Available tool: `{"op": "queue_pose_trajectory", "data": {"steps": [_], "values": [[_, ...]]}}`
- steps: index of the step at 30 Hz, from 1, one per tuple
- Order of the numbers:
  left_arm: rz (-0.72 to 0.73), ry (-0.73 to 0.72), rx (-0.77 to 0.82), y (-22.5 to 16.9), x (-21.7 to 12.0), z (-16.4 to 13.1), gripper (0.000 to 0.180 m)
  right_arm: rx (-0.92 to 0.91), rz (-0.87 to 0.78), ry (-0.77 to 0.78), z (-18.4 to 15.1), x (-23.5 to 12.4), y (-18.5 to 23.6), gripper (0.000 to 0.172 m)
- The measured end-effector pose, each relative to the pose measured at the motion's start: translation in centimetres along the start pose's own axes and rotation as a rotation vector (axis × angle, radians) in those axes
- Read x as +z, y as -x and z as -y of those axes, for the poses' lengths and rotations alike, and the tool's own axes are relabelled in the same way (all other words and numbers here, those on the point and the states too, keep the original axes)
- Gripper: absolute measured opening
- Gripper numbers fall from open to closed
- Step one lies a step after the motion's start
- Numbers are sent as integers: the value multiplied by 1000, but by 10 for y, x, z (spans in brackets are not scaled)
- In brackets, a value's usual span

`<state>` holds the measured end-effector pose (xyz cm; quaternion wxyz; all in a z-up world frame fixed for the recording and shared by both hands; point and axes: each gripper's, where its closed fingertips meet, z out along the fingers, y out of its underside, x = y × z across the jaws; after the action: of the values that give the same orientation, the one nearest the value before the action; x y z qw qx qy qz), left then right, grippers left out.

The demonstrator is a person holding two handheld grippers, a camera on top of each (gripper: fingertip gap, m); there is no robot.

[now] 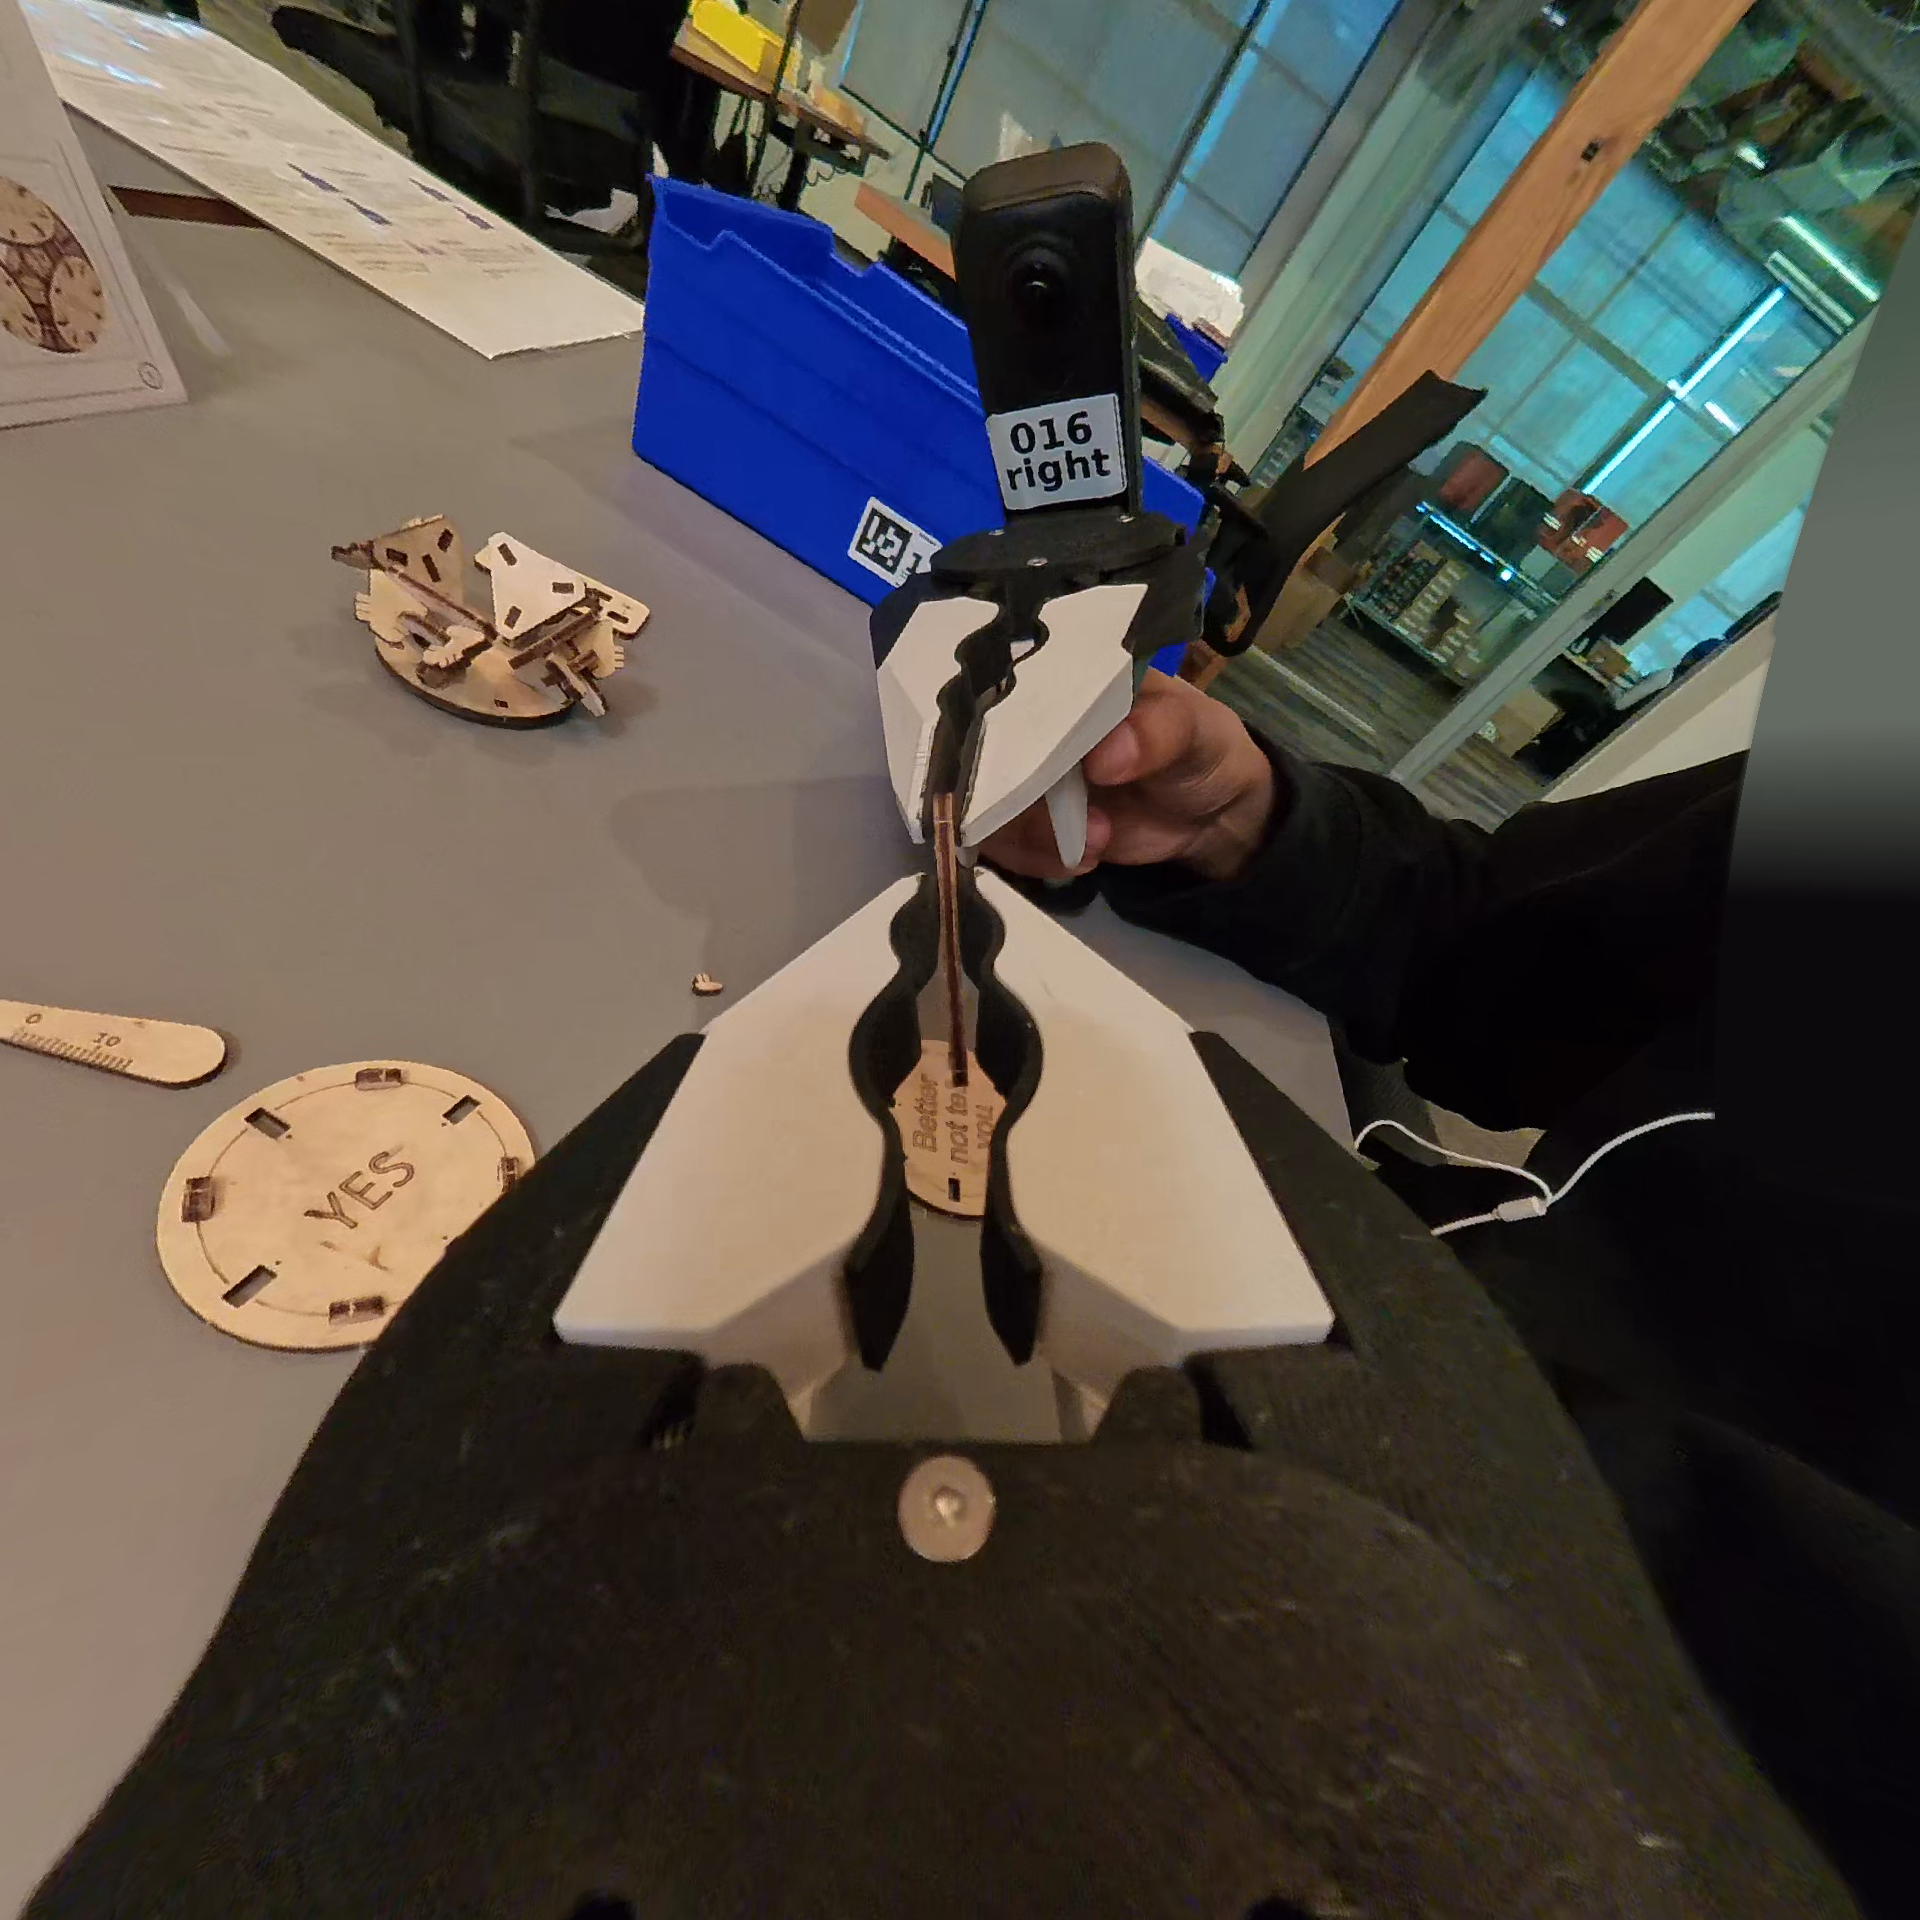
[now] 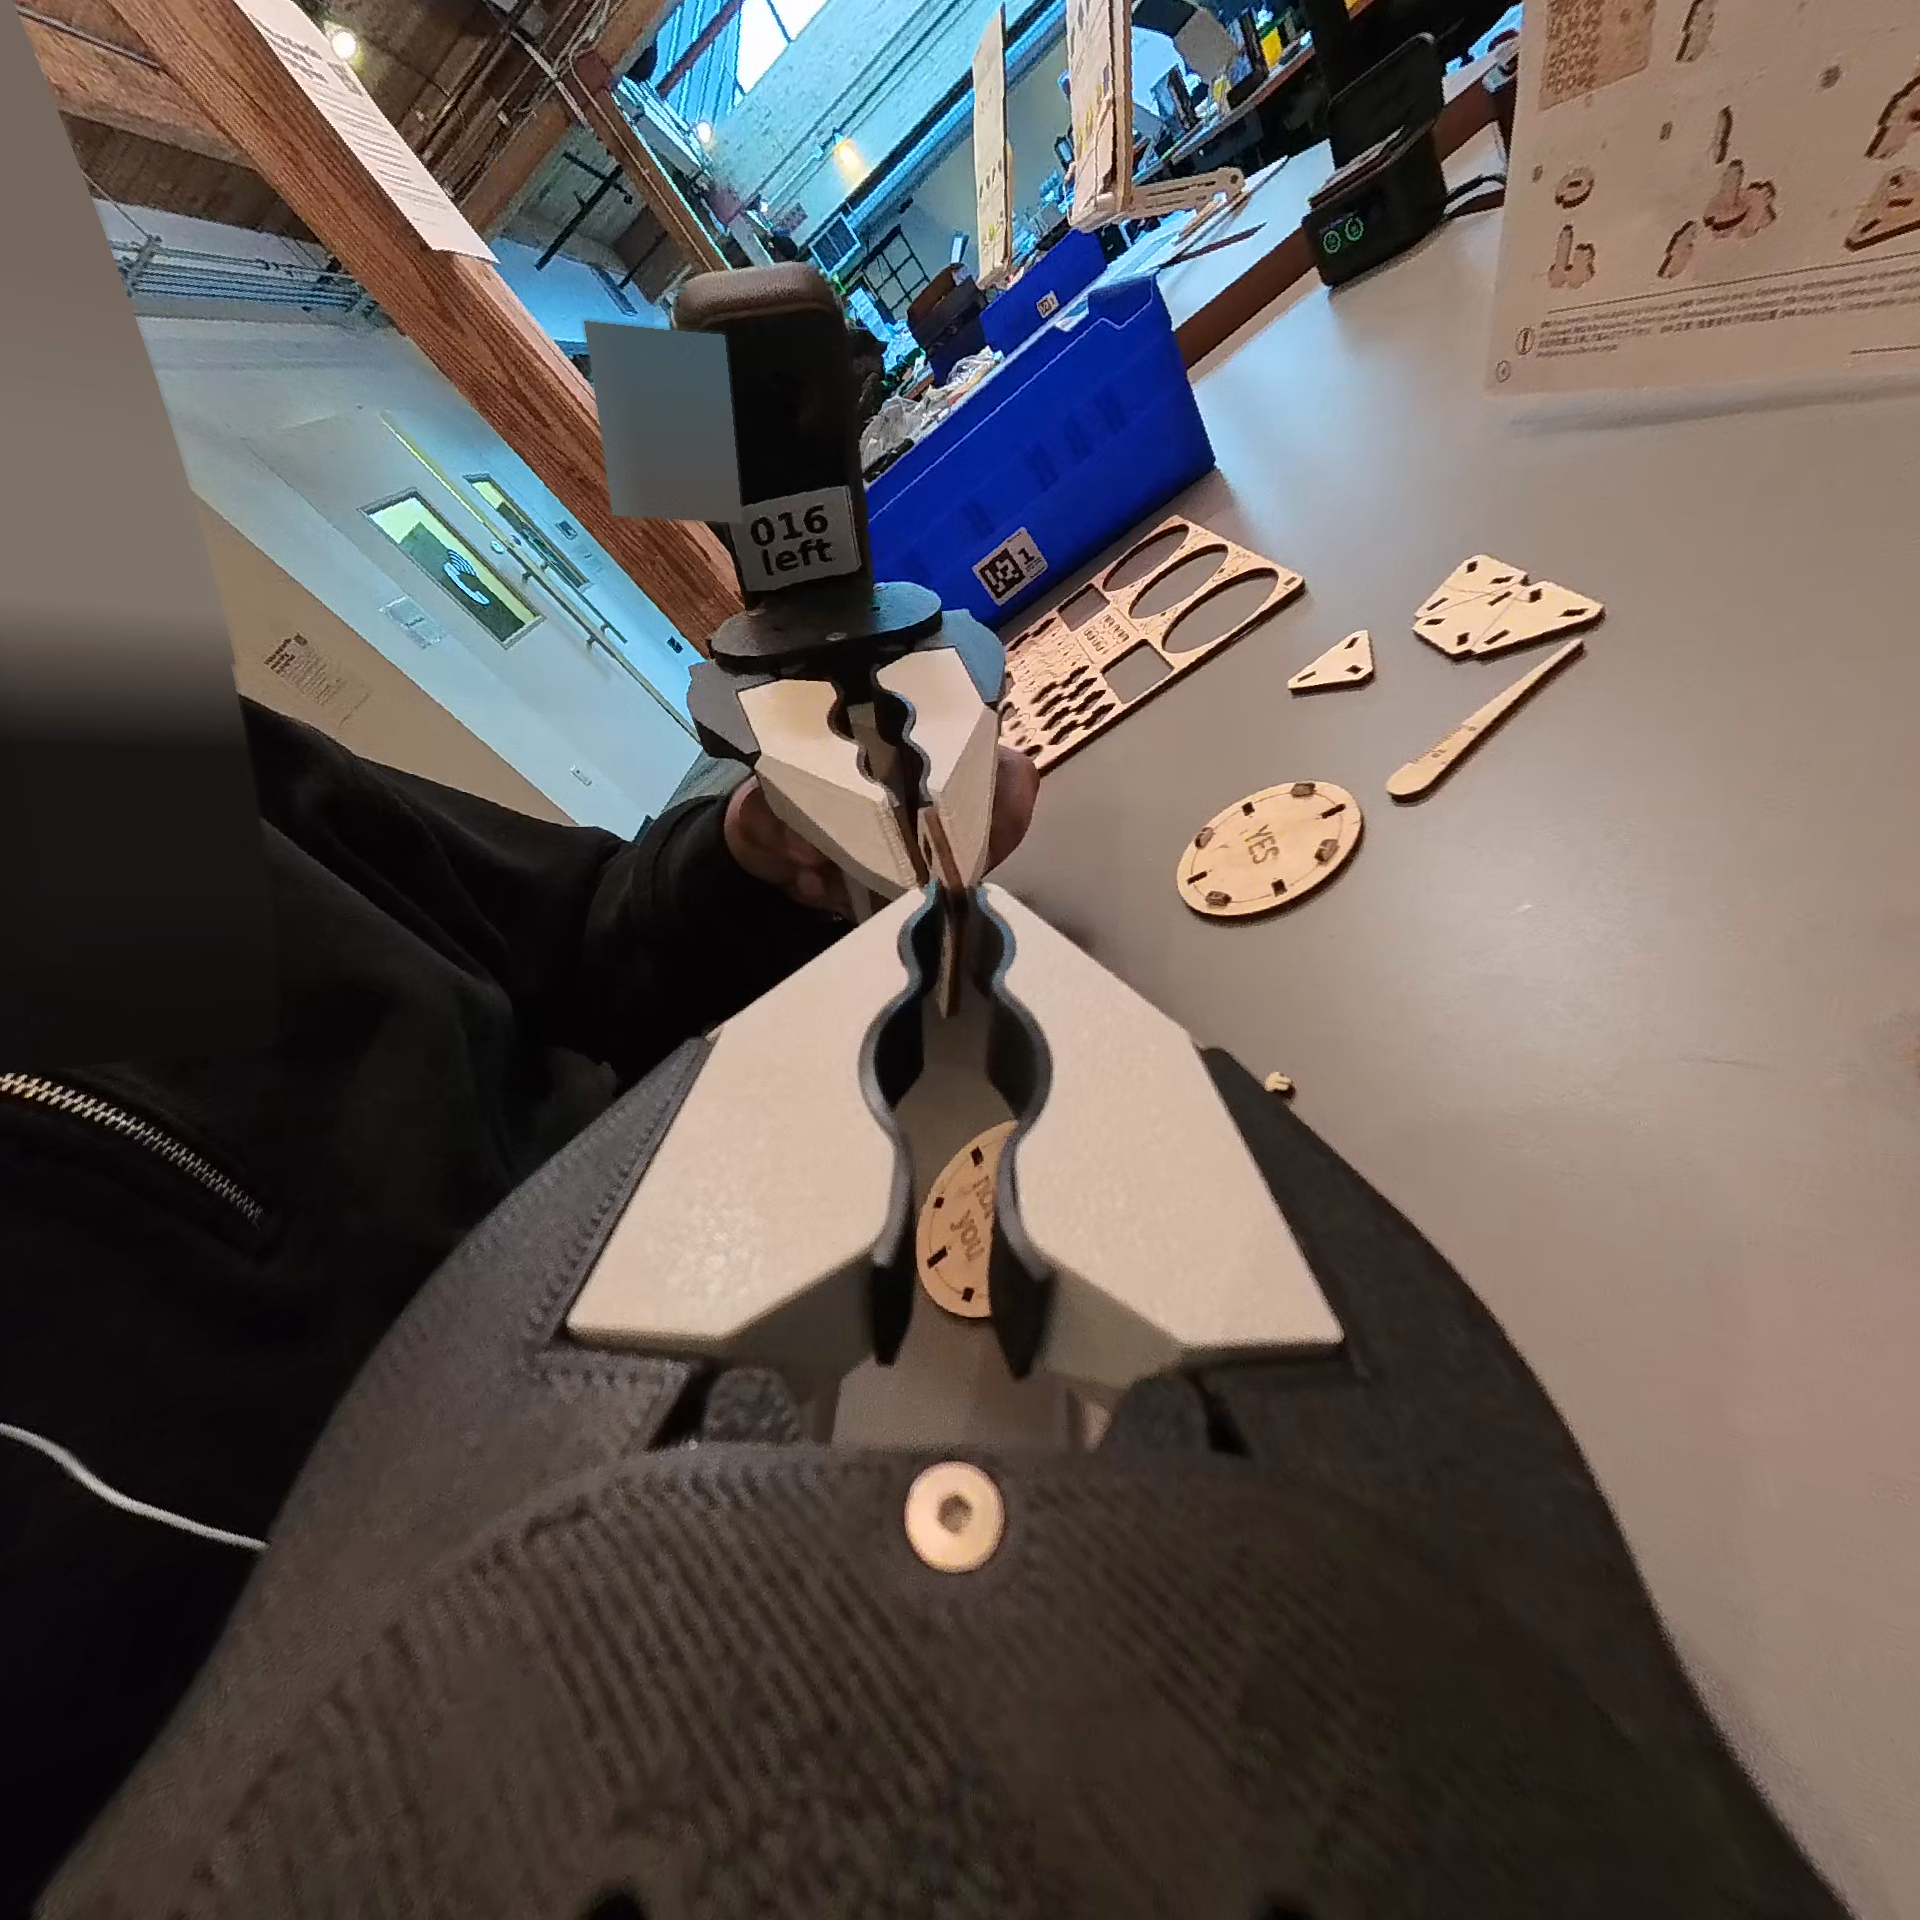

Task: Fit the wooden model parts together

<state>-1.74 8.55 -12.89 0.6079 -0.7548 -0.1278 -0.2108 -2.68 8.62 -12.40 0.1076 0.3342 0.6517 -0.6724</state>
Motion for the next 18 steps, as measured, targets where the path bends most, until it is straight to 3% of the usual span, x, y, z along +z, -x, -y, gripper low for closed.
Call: {"op": "queue_pose_trajectory", "data": {"steps": [7,18], "values": [[86,3,164,-3,2,1,0,-35,4,2,1,-2,2,2],[138,-19,235,-7,4,4,0,-64,-9,3,2,-4,5,3]]}}
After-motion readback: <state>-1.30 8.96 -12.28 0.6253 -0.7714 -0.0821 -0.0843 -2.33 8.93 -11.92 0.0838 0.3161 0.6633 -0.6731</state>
